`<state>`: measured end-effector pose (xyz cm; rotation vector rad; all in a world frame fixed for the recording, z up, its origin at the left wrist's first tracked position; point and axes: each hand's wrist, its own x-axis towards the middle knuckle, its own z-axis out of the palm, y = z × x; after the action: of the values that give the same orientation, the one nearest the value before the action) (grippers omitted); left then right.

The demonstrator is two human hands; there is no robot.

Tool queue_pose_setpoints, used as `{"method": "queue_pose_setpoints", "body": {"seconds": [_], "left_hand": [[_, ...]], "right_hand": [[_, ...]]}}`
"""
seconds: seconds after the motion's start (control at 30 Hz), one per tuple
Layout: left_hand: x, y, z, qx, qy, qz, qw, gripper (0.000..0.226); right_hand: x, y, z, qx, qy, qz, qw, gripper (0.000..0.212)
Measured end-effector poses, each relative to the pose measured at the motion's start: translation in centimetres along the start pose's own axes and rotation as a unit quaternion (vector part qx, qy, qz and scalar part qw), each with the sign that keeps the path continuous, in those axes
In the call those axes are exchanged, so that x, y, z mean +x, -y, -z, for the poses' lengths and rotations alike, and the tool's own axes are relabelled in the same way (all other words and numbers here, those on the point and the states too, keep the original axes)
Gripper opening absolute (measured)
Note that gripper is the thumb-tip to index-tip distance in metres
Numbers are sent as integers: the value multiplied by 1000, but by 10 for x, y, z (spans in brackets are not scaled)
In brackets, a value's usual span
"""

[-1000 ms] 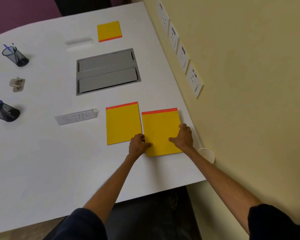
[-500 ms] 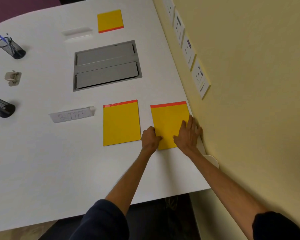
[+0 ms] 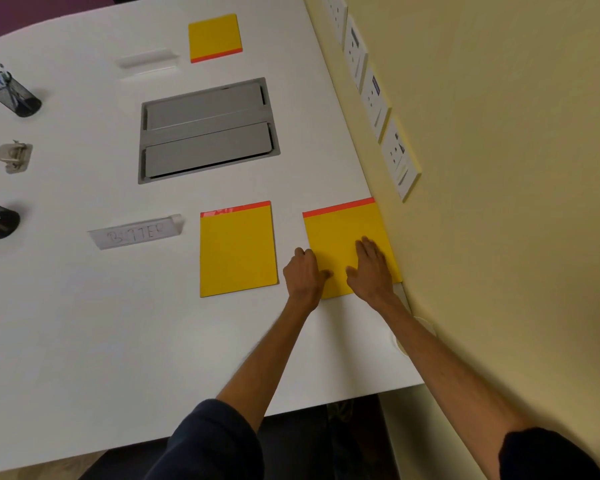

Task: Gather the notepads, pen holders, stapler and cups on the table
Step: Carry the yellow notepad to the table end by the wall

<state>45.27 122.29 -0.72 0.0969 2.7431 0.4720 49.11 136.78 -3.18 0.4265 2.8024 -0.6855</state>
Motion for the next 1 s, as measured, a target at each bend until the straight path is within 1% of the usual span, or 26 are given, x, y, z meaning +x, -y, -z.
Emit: {"method": "queue_pose_setpoints", "body": {"seconds": [0.1, 0.13, 0.3, 0.57, 0.73, 0.83, 0.93, 1.0], "left_hand": [[4, 4, -4, -88, 1, 12, 996, 52], [4, 5, -4, -102, -2, 8, 995, 53], [2, 7, -9, -97, -20, -5, 995, 51], [6, 7, -15, -104, -27, -10, 994, 44], [0, 14, -16, -123, 20, -34, 992, 48], [-1, 21, -9, -125, 44, -52, 990, 55], [-3, 35, 1, -163, 8, -50, 985, 59], [-4, 48, 8, -168, -29, -44, 984, 53]], "right_hand": [[4, -5, 3, 7, 16, 12, 1000, 69], [6, -5, 3, 6, 15, 13, 1000, 69], [6, 2, -5, -13, -5, -5, 1000, 68], [20, -1, -2, -12, 13, 15, 1000, 70], [21, 4, 1, -27, 18, 4, 999, 70], [21, 13, 4, -48, 17, -29, 998, 67], [20, 29, 4, -26, -15, -56, 998, 59], [18, 46, 3, 9, -46, -48, 998, 52]]}}
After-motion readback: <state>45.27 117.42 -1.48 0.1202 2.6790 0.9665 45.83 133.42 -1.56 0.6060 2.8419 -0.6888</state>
